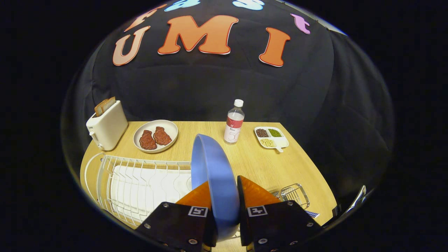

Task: Take the plate from the dish rack, then take the spoon from the basket and place it into the plate.

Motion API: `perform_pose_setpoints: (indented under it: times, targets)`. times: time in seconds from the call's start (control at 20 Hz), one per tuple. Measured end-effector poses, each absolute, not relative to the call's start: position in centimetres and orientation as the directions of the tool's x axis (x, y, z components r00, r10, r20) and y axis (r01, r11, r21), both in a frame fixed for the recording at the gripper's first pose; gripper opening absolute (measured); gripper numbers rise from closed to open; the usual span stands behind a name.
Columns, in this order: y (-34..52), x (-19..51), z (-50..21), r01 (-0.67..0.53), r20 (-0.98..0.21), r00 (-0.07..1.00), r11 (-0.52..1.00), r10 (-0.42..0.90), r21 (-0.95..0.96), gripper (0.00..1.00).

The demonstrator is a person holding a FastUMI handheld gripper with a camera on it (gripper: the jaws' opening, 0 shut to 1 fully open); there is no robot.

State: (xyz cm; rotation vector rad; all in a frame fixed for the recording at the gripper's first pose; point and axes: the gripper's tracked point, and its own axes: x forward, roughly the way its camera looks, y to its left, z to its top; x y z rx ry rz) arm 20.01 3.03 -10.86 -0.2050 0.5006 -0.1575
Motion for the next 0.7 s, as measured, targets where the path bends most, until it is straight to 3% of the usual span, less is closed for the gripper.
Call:
perform_pose_setpoints:
  times: [0.35, 0.7]
  targets:
    - [2.2, 15.7, -8.7, 0.136, -0.464, 0.869, 0.985, -0.172, -0.110, 0.26]
    - [2.8, 8.8, -9.5, 0.118, -0.504, 0.862, 0.989, -0.054, 0.095, 0.26]
